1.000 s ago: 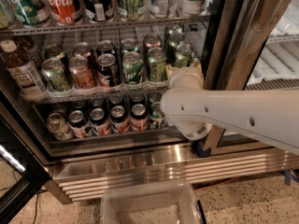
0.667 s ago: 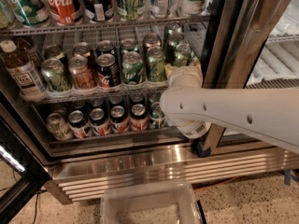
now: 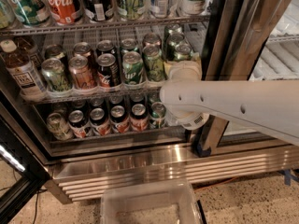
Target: Pick green can from middle shelf of fridge
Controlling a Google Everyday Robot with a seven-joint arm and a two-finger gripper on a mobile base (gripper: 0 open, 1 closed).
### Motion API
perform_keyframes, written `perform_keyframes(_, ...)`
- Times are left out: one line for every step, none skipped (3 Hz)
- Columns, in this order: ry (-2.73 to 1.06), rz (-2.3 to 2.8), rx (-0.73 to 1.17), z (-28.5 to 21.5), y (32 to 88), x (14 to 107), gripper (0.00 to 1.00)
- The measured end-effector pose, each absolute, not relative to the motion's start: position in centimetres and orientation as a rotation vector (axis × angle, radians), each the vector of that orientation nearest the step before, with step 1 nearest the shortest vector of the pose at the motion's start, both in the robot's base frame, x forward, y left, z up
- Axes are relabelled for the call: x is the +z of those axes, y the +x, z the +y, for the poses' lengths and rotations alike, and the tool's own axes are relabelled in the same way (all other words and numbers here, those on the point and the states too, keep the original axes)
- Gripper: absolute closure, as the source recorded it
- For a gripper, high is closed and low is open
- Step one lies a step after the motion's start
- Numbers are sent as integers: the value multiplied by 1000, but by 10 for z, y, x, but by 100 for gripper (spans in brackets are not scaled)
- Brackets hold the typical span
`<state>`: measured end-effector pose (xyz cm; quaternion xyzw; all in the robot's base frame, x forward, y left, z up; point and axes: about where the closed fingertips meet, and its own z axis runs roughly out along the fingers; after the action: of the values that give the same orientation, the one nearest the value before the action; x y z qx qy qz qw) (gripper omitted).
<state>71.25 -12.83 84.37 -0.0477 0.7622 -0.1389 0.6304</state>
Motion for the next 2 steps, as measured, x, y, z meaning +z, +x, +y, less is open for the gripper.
perform_keyframes(-109,1745,-318,-127,712,844,40)
perform_keyframes(-101,1747,-310,-129,724,844,60)
